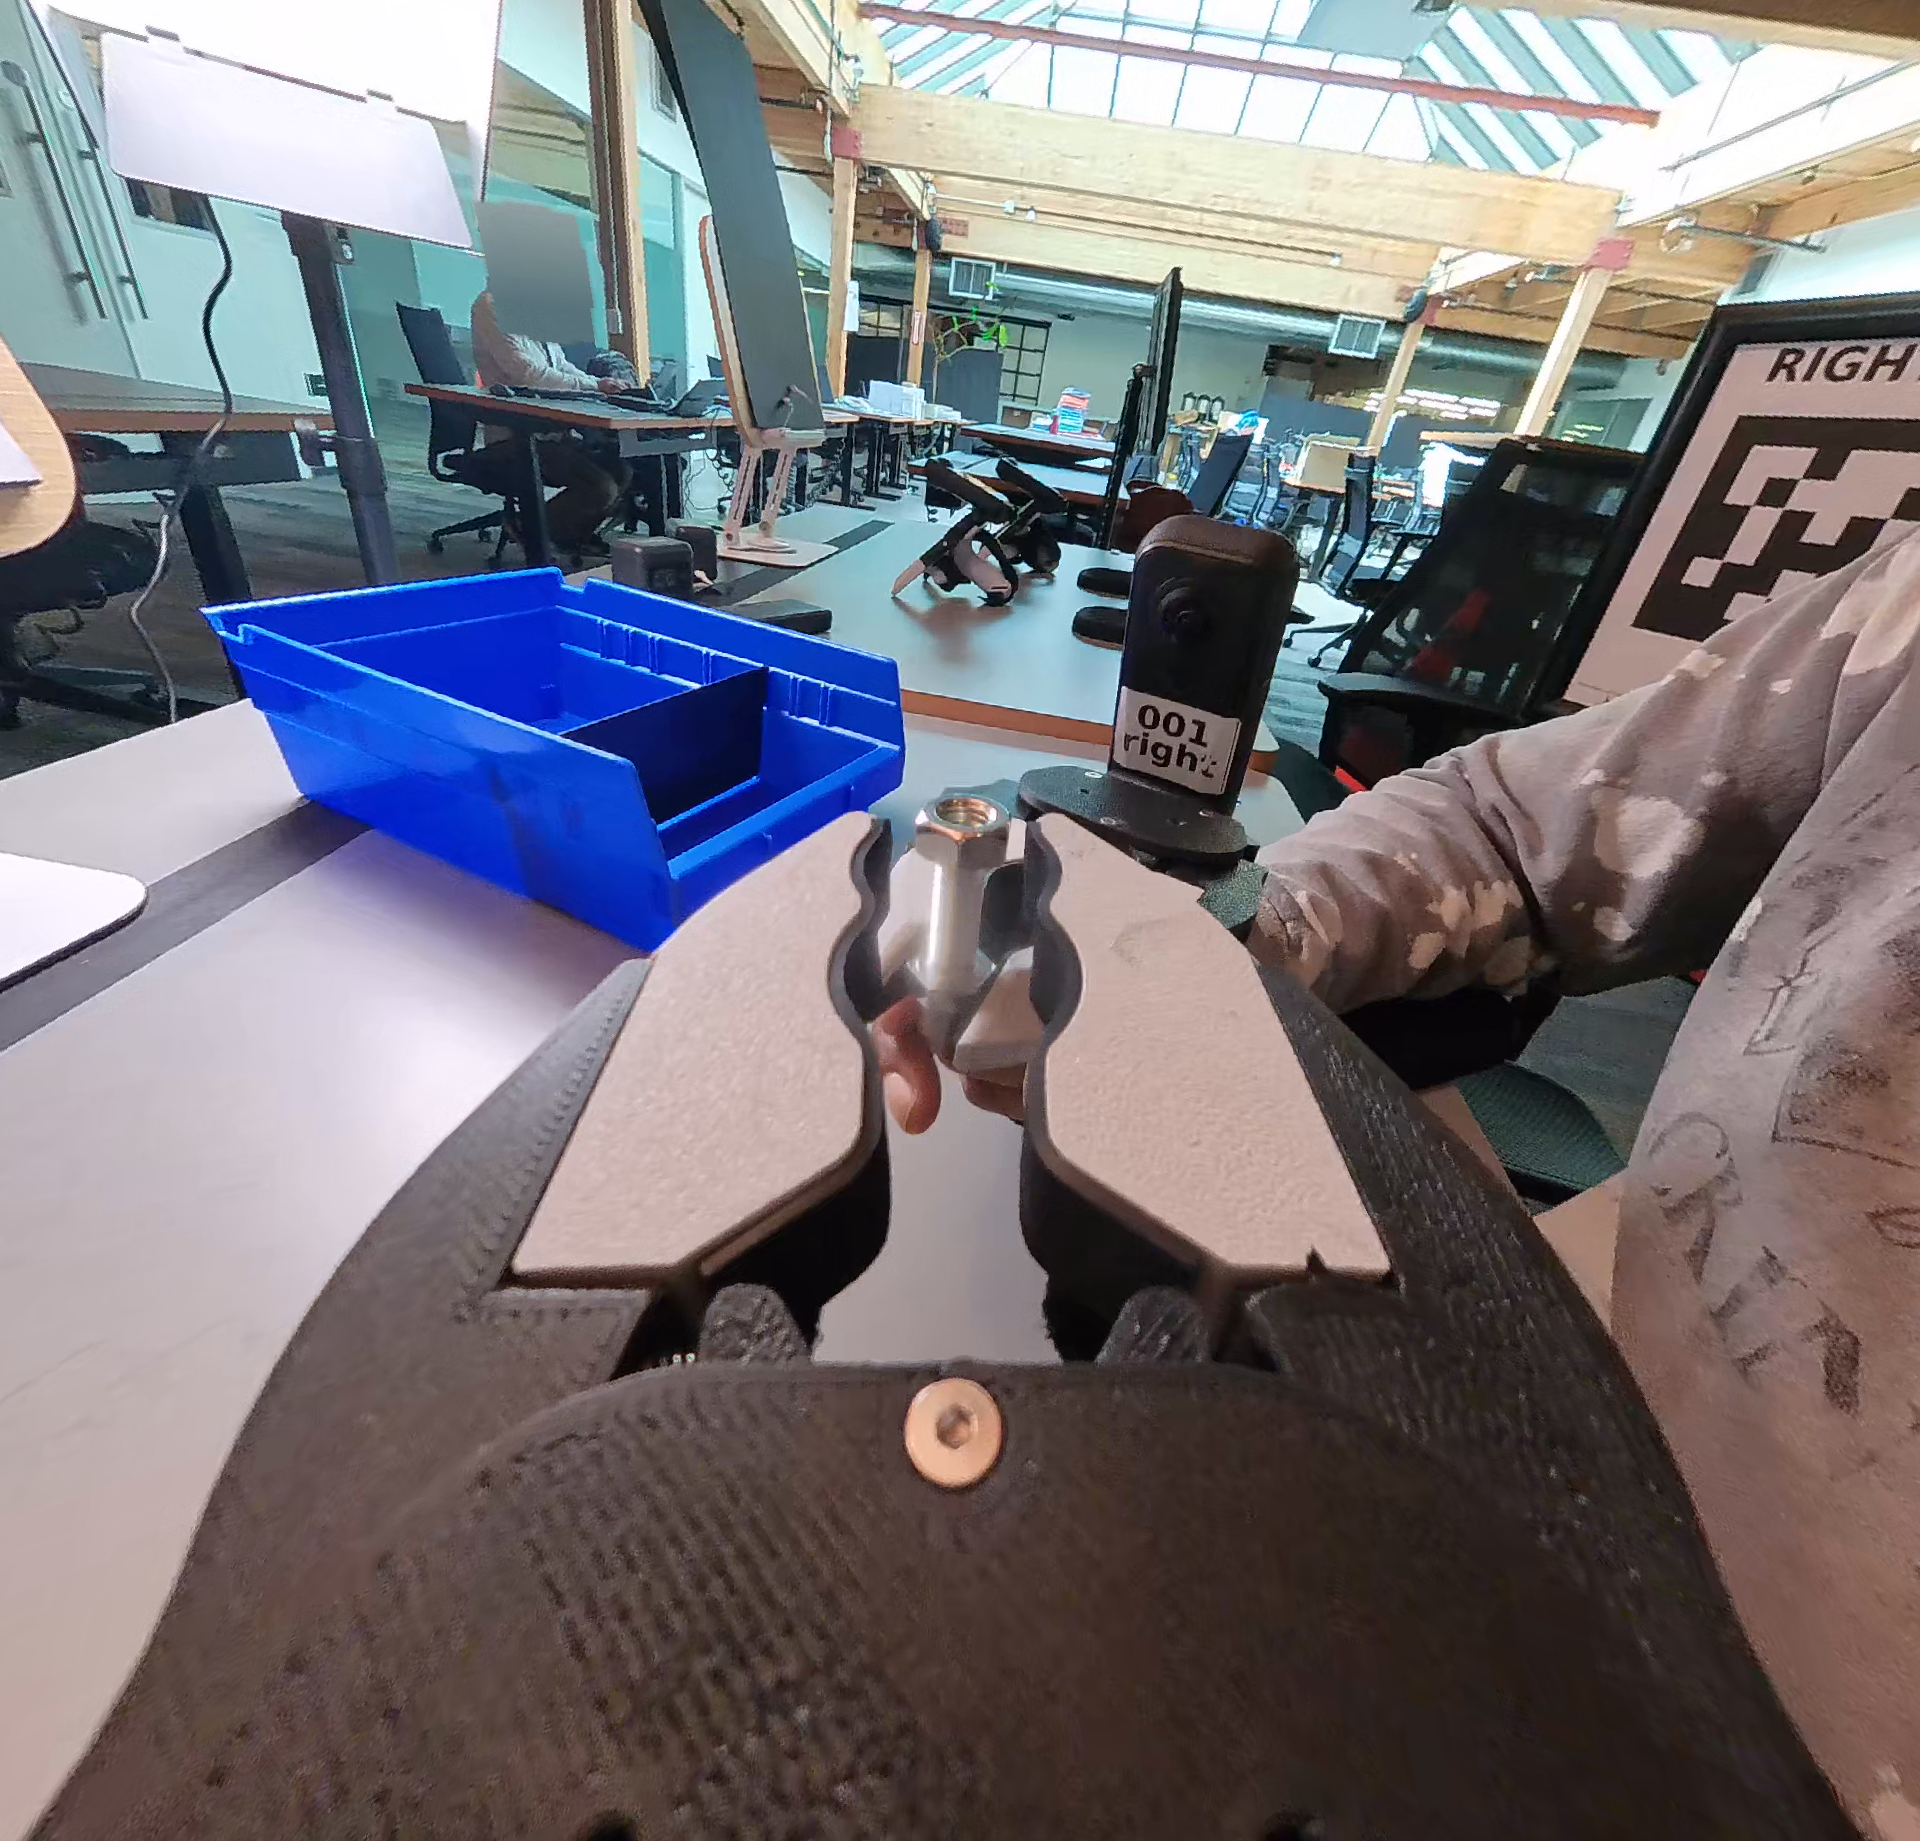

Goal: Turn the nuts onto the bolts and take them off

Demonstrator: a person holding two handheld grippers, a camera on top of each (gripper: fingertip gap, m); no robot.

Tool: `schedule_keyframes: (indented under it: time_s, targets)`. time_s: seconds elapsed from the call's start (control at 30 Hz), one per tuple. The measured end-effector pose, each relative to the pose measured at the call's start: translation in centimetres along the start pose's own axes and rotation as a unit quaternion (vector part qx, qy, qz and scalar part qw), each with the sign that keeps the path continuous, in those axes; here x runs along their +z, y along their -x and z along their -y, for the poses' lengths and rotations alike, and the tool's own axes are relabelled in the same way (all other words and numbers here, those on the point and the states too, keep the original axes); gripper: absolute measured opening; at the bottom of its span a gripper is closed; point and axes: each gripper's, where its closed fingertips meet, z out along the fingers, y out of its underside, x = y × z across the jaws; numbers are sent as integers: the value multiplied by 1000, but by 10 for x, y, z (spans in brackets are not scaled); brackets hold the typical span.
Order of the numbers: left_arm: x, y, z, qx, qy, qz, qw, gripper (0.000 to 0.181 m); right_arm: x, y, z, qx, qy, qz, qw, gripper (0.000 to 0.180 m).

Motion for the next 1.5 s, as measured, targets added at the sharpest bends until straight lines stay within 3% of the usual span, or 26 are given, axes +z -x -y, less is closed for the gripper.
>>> schedule_keyframes:
  time_s: [0.27,0.43,0.83,1.0,1.1,1.37,1.5]
  targets:
    - [-12,14,6,4,-7,29,1000,18,-6,0,18,3,-41,8,999,18]
    - [-3,-1,2,3,0,-7,1000,25,-2,1,8,4,-22,6,1000,18]
    - [3,-1,-8,21,26,8,999,18,1,3,-2,10,19,7,1000,18]
    - [-4,1,-3,9,14,-2,1000,23,-1,4,5,12,-4,16,1000,18]
    - [-13,19,2,-1,-4,36,999,15,-4,5,14,19,-30,26,999,18]
    - [-3,-1,1,-9,-3,-11,1000,27,-2,6,8,15,-18,22,999,18]
    - [-9,15,4,-6,-1,32,999,15,-6,6,19,12,-47,30,998,18]
